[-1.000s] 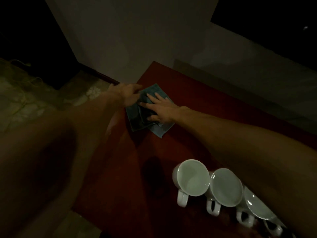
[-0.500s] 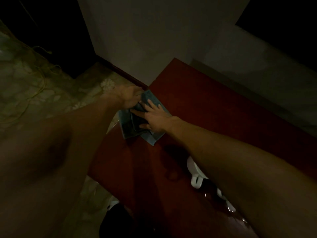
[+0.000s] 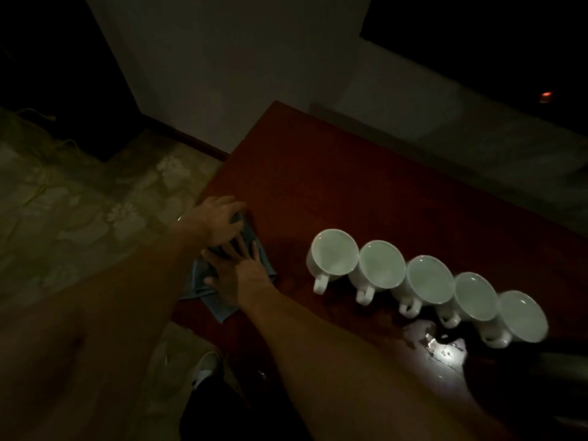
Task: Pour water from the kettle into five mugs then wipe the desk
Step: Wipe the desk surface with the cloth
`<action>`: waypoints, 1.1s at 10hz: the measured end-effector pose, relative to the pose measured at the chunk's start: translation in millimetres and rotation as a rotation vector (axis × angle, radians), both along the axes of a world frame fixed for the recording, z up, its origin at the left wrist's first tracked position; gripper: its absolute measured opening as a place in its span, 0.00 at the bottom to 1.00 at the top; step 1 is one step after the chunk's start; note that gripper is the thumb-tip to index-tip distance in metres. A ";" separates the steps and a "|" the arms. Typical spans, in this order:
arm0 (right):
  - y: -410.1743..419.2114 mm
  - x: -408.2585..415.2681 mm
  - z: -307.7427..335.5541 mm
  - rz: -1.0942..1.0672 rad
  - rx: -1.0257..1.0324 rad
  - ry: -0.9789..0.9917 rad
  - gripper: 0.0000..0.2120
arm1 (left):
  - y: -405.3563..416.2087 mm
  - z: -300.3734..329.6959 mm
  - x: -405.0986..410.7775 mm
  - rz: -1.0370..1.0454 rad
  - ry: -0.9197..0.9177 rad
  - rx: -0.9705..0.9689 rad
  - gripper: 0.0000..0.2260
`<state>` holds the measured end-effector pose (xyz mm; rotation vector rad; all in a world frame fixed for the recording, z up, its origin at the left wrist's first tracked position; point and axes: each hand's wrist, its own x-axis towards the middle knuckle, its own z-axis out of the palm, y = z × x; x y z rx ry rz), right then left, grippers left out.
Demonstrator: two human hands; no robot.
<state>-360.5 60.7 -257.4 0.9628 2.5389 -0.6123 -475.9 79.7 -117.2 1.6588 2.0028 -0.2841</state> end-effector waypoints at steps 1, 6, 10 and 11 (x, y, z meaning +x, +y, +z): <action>-17.2 19.1 -11.8 -0.081 -0.020 -0.002 0.31 | -21.6 -0.3 27.2 -0.072 0.006 0.001 0.26; -110.3 154.7 100.6 -0.204 0.029 0.168 0.30 | -89.2 7.3 115.3 -0.125 0.039 -0.023 0.30; -137.9 260.5 101.0 -0.367 0.094 0.140 0.29 | -136.0 -5.0 208.6 -0.241 -0.007 0.091 0.31; -148.2 300.6 103.5 -0.435 0.099 0.126 0.28 | -138.4 -7.4 241.0 -0.310 -0.025 0.103 0.35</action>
